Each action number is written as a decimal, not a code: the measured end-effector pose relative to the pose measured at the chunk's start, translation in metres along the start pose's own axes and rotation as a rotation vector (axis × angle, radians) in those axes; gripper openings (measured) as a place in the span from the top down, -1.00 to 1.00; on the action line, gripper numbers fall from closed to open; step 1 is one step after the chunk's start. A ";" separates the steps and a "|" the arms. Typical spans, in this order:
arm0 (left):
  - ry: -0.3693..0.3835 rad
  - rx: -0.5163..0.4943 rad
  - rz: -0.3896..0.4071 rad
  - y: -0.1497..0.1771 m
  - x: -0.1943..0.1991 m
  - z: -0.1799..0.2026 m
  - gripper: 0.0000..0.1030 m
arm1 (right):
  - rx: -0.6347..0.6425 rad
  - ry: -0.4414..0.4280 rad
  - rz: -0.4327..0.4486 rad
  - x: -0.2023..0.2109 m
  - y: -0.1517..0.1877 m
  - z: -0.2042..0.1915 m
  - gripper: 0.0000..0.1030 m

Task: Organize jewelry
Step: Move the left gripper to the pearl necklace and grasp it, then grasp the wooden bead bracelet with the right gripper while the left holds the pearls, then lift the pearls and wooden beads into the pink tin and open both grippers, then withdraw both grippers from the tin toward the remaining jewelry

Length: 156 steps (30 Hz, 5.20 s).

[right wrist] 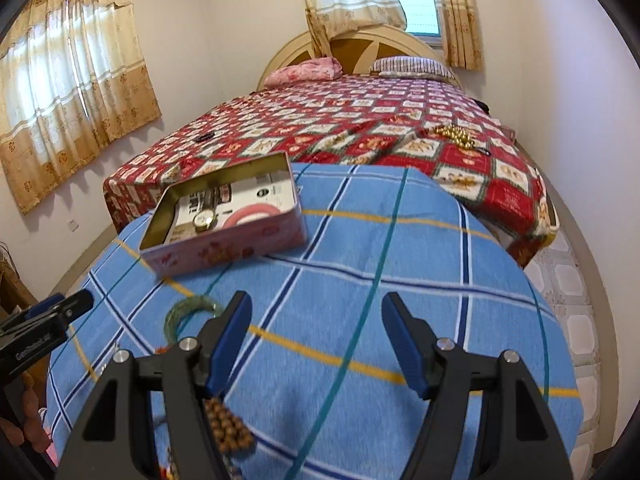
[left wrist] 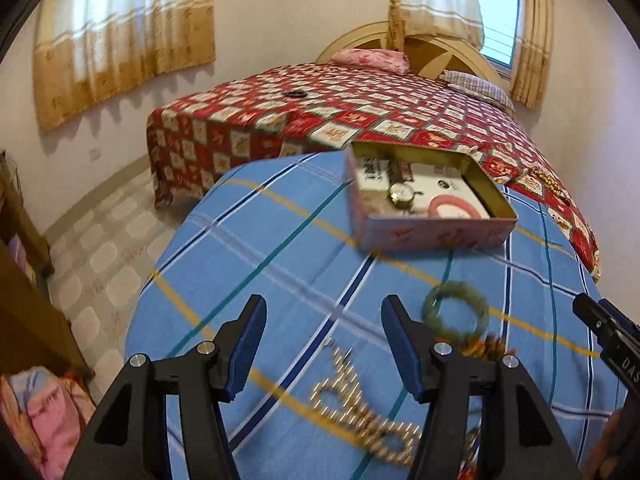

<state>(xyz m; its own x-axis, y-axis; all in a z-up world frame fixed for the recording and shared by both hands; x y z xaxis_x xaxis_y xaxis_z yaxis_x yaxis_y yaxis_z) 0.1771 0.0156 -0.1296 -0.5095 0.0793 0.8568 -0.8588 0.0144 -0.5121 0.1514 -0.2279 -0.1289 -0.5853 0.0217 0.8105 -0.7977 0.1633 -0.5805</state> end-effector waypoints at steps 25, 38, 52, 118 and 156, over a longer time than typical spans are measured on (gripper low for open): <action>0.077 -0.023 -0.179 0.059 -0.034 0.026 -0.17 | 0.074 -0.037 -0.033 0.005 0.033 -0.007 -0.32; 0.222 -0.073 -0.147 0.055 -0.033 0.028 0.77 | 0.079 -0.072 -0.061 -0.003 0.037 -0.013 -0.30; 0.235 -0.119 -0.004 0.037 0.008 0.026 0.89 | 0.172 -0.194 -0.167 -0.025 0.047 -0.048 0.03; 0.230 -0.193 0.084 -0.133 -0.084 0.072 0.89 | 0.059 -0.177 -0.050 -0.130 -0.121 -0.053 0.51; 0.126 -0.095 0.021 -0.030 -0.031 0.035 -0.26 | -0.005 -0.051 -0.029 -0.047 -0.030 0.004 -0.05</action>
<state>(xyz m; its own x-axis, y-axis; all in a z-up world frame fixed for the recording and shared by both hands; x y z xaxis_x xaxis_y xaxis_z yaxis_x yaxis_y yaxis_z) 0.2169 -0.0221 -0.1388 -0.5117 0.2050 0.8343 -0.8359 0.1056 -0.5386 0.2023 -0.2375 -0.1501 -0.5689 -0.0333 0.8217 -0.8137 0.1678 -0.5566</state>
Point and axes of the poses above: each gripper's, at about its wrist camera, not at the fingertips, and x roughly against the way its jaws point, z to its right, y to its underside, the point moved 7 cm from there along -x, roughly the way its jaws point, and after that the axes turned 15 degrees about -z, right-handed, at the moved point
